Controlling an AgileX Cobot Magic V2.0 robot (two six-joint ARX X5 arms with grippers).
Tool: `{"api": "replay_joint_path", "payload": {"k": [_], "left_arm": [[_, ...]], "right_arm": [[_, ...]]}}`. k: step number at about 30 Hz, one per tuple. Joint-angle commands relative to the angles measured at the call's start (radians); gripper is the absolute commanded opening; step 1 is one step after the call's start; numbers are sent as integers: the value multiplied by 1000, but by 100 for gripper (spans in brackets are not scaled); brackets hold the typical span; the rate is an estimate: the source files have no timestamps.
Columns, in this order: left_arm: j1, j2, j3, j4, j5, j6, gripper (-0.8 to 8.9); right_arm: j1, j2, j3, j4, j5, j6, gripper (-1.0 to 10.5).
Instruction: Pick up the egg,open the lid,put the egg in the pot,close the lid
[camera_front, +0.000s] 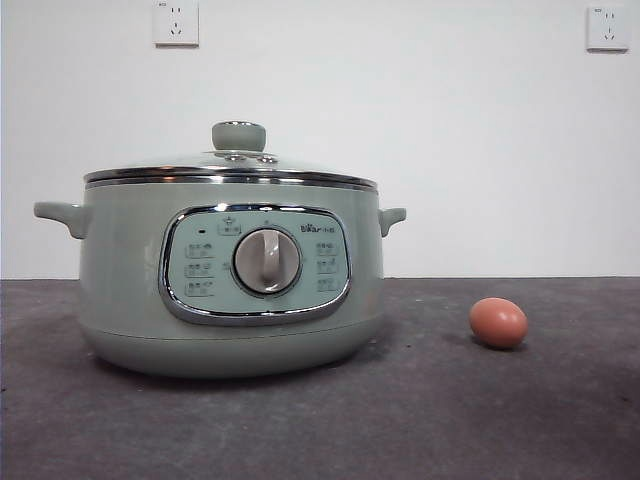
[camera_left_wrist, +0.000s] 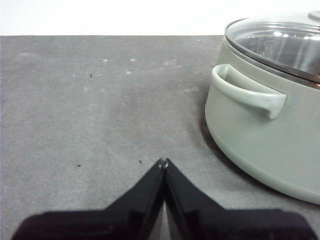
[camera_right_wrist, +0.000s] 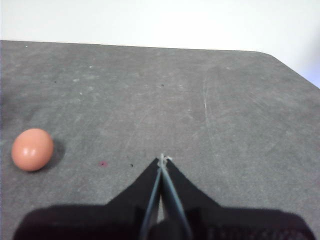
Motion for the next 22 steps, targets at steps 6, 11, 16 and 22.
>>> {"api": "replay_joint_path", "payload": {"k": [6,11,16,22], "left_arm": [[3,0,-8,7,0,-60,-4],[3,0,11,7,8,-145,-6],[3,2,69,4,57,-178,-6],[3,50,202,-43,93,-212,-6]], "right_arm": [[-1,-3,-8,9,-2,160,2],[-1,-3,2,71,-70,209,-9],[-1,2,73,73,-103,277,-9],[-1,62,225,24,-125,301,-11]]}}
